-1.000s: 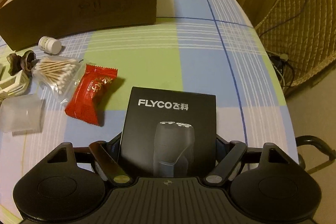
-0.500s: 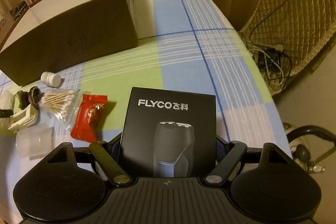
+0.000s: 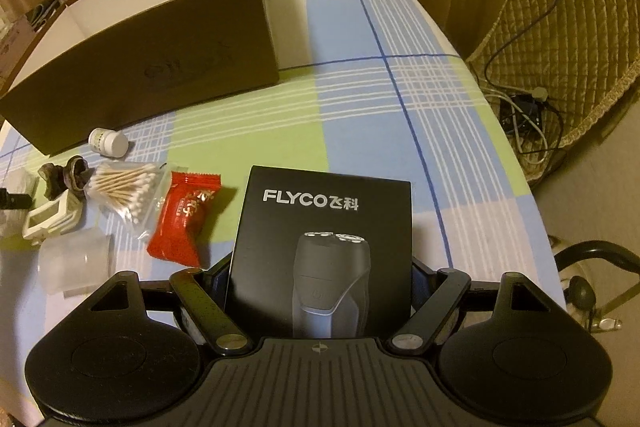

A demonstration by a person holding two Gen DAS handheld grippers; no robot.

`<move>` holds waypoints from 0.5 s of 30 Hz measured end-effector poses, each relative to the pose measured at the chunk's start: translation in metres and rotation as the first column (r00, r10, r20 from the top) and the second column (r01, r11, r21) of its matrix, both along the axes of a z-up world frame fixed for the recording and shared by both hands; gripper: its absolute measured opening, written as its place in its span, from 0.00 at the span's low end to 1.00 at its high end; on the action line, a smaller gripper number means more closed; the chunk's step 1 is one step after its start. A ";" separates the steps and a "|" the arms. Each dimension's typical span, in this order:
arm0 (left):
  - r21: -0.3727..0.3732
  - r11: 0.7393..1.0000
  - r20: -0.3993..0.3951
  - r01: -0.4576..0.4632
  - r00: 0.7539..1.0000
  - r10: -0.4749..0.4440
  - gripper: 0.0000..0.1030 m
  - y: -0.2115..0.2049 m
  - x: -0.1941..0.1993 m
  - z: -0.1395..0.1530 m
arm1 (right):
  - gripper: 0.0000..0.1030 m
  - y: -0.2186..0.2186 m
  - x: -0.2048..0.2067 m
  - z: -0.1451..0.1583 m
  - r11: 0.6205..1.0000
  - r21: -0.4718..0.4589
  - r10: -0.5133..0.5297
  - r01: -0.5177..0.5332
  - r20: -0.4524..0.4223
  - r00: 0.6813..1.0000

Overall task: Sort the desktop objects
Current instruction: 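Carry the floss case and FLYCO box into the open box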

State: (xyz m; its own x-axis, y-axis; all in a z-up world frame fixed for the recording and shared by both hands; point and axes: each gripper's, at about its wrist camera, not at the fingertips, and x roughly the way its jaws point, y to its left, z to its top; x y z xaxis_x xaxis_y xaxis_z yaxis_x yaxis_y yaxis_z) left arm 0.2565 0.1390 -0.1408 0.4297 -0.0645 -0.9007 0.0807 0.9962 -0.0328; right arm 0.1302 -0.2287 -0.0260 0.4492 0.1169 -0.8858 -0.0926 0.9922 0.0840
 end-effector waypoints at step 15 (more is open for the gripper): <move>-0.070 0.995 0.118 0.073 0.991 -0.065 0.52 -0.019 -0.032 0.061 | 0.75 0.037 0.020 0.030 0.986 0.080 0.141 -0.145 0.058 0.988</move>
State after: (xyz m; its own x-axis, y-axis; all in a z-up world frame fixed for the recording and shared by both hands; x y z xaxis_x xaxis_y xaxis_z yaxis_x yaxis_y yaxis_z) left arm 0.2246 0.1203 -0.0799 0.5230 -0.1624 -0.8368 0.1568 0.9833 -0.0928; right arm 0.1505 -0.1918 0.0038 0.4676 0.2562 -0.8460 -0.2396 0.9580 0.1577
